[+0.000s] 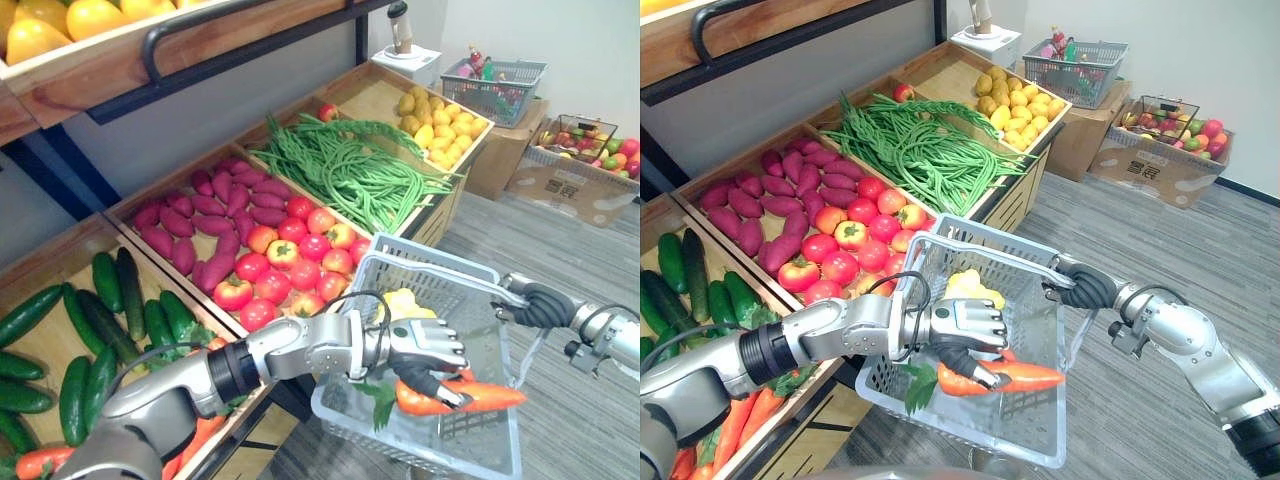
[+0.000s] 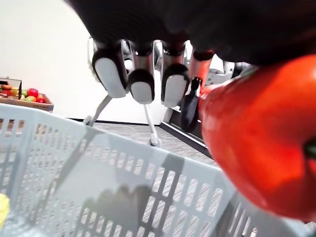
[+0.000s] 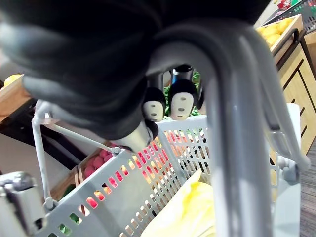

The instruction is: Pick vegetable in the basket

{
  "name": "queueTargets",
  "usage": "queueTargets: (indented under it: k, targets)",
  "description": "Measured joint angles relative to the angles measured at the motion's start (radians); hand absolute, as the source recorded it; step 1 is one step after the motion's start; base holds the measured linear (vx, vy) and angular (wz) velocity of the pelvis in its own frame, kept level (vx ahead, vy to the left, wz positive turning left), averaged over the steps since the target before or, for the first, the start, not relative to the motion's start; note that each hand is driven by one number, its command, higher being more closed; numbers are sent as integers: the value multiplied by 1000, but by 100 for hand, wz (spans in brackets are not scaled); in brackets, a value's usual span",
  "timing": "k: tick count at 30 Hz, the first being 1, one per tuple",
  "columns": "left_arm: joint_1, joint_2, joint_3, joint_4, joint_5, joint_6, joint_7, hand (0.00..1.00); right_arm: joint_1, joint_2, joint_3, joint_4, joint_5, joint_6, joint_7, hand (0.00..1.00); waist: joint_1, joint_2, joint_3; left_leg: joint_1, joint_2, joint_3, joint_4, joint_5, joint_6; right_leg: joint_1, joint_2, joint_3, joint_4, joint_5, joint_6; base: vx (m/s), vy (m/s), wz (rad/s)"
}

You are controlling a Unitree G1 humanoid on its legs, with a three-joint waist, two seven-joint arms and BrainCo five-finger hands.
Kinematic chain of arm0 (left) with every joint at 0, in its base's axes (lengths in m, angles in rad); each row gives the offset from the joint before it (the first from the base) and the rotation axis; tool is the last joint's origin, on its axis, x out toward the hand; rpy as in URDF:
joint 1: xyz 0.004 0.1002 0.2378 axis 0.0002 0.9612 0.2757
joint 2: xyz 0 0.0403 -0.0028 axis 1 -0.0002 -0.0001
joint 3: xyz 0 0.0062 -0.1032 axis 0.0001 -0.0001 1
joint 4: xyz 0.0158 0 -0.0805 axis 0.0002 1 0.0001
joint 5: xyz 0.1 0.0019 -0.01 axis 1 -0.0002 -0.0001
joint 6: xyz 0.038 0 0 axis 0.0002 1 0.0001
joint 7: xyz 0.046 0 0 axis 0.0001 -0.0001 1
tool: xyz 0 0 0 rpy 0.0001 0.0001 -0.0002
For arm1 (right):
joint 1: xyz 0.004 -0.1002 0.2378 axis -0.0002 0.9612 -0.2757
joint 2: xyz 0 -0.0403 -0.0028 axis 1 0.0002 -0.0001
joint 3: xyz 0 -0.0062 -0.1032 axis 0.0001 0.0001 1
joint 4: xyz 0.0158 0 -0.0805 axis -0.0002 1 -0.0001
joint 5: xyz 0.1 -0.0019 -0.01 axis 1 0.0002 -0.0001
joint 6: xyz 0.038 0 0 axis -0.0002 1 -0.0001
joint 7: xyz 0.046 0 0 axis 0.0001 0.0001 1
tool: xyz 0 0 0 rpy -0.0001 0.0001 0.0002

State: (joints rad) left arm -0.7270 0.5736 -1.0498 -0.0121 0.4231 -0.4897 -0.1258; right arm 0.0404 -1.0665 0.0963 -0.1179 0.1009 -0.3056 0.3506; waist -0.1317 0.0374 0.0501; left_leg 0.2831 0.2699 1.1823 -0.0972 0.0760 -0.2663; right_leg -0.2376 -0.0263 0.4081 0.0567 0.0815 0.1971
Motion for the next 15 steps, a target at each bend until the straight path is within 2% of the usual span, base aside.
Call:
queueTargets:
  k: [11, 12, 15]
  targets:
    - [-6, -53, 6, 201, 105, 15, 3, 100, 0, 16, 3, 0, 27, 8, 9, 100, -2, 1, 2, 4, -2, 12, 0, -1, -1, -1, 3, 10, 0, 0, 0, -71, 4, -3]
    - [-6, -57, 11, 220, 113, 15, 3, 0, 0, 16, 3, 0, 28, 8, 10, 100, -2, 2, 3, 4, -3, 12, 0, -1, -1, -1, 3, 10, 0, 0, 0, 0, 0, 0]
    - [-6, -70, 40, 254, 150, 14, 15, 0, 0, 16, 14, 0, 35, 10, 10, 100, -2, 3, 11, 4, -3, 10, 0, -1, 0, -1, 2, 10, 0, 0, 0, 0, 0, 0]
